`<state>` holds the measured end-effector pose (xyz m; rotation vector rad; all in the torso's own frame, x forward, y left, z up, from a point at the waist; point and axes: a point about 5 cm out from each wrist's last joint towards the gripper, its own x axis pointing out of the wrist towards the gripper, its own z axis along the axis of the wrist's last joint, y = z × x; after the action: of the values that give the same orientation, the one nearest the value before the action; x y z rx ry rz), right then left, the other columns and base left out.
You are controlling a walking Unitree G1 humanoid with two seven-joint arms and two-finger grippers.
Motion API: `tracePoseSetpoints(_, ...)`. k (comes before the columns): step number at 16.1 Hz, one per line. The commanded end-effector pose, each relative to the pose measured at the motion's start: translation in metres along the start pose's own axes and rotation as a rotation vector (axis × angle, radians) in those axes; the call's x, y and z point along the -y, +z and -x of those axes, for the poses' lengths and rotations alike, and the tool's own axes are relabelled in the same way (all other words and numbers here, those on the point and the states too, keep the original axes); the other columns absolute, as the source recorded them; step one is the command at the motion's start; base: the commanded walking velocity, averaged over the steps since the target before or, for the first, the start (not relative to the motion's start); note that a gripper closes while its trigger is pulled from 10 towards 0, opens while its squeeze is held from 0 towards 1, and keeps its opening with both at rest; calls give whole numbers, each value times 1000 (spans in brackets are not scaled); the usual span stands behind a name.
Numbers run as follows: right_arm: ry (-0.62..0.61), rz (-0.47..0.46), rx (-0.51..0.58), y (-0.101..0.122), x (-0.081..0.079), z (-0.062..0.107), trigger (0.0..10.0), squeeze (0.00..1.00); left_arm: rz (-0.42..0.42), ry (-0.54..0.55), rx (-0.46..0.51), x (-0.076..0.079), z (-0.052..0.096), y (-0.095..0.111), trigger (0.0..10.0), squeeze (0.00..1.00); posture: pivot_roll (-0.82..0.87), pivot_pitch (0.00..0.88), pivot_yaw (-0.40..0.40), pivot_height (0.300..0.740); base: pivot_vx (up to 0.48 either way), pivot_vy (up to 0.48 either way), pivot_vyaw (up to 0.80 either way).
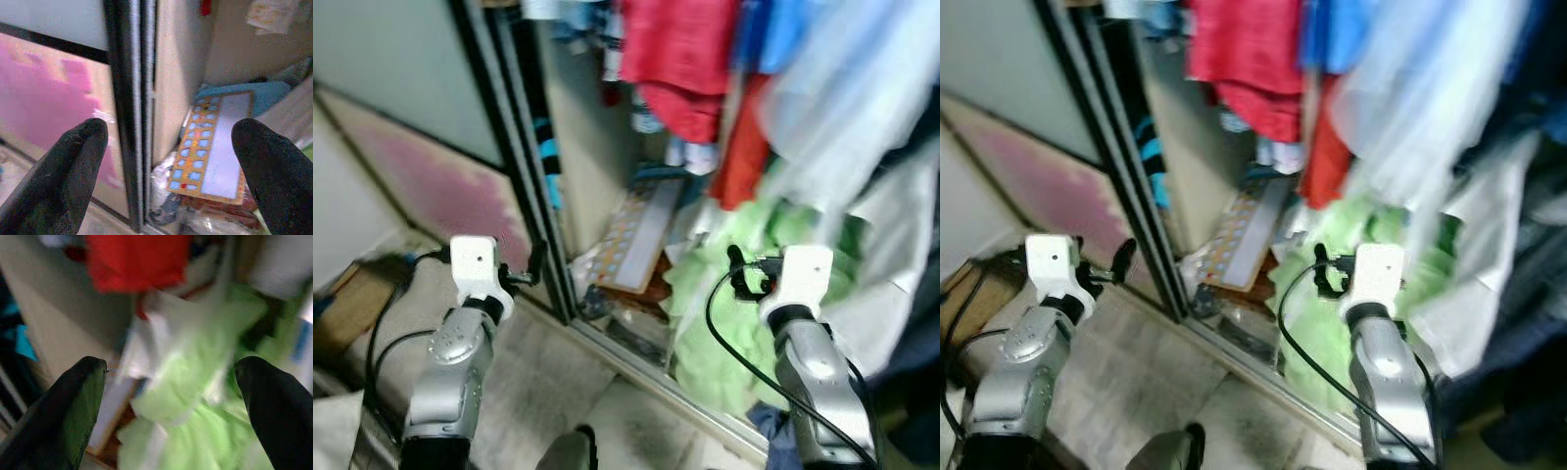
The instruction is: Clean up the room
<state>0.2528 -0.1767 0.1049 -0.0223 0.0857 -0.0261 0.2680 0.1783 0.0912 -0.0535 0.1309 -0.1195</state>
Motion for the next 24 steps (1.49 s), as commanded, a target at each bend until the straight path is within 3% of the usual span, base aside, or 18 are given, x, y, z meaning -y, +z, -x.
tracePoseSetpoints(1,-3,-4,5,2,2,-1,10000,0,-10,4,6,0,-1,4,10000,0,-56,0,30,740,0,0,800)
tracePoseSetpoints(24,55,-27,0,2,-6,-3,10000,0,-1,-38,-12,9,-4,-1,10000,0,-55,0,32,740,0,0,800)
